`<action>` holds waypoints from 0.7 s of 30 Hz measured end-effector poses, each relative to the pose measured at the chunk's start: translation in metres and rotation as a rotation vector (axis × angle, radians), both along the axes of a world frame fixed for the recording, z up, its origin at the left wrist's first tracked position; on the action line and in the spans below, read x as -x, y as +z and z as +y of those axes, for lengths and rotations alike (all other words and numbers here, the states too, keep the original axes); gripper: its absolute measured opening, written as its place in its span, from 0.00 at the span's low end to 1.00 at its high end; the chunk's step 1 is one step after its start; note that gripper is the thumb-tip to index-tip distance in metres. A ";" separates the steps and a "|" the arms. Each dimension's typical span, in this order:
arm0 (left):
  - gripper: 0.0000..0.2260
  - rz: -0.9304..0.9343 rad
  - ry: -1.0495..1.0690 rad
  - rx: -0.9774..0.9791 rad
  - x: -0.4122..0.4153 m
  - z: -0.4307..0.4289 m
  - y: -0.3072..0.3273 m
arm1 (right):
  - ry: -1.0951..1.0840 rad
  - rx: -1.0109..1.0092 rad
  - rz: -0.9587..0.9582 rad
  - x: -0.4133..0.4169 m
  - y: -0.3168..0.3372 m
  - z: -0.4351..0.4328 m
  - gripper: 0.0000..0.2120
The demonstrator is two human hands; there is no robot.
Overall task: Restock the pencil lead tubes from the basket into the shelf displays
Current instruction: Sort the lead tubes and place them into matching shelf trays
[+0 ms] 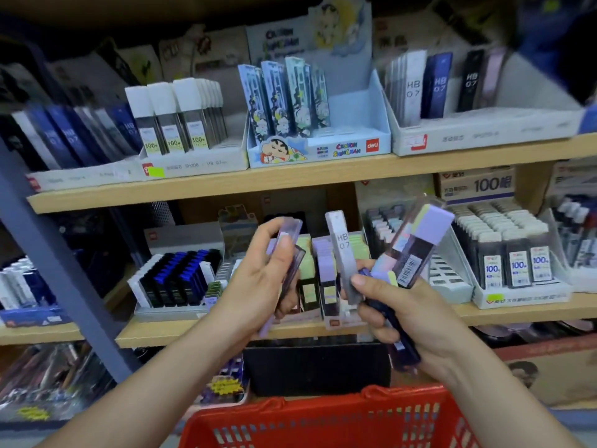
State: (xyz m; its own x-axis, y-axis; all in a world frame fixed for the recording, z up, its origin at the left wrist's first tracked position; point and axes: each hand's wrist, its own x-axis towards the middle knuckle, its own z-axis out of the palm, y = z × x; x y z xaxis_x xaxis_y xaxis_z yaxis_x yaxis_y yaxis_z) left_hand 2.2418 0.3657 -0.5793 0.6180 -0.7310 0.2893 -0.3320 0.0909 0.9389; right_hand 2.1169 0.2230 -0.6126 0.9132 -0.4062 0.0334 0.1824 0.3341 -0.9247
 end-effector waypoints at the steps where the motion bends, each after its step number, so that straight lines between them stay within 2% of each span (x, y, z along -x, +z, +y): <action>1: 0.16 -0.032 -0.017 0.002 0.001 0.001 0.006 | 0.011 0.008 -0.029 0.001 0.010 -0.001 0.14; 3: 0.22 -0.108 -0.029 0.017 0.006 -0.002 0.023 | 0.040 0.042 -0.070 0.003 0.034 -0.005 0.09; 5: 0.24 -0.145 -0.012 0.060 0.011 -0.009 0.047 | 0.044 0.076 -0.064 0.003 0.059 -0.013 0.10; 9: 0.29 -0.044 -0.064 0.140 0.014 -0.031 0.099 | 0.049 0.121 -0.046 0.009 0.107 -0.035 0.08; 13: 0.19 0.015 -0.197 0.214 0.030 -0.060 0.129 | 0.035 0.157 -0.062 0.031 0.133 -0.056 0.11; 17: 0.15 0.226 -0.240 0.260 0.054 -0.090 0.149 | -0.005 0.109 -0.082 0.050 0.137 -0.077 0.14; 19: 0.13 0.240 -0.179 0.241 0.061 -0.103 0.156 | -0.026 0.105 -0.085 0.051 0.136 -0.085 0.16; 21: 0.09 0.153 -0.031 0.203 0.063 -0.117 0.161 | -0.041 0.097 -0.094 0.051 0.136 -0.093 0.12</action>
State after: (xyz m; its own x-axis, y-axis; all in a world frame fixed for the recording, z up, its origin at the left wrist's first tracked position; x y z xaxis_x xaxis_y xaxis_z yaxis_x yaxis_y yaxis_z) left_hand 2.1792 0.2486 -0.4183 0.6442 -0.6866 0.3369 -0.1818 0.2903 0.9395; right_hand 2.0659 0.1296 -0.4767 0.8868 -0.4342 0.1587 0.2813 0.2345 -0.9305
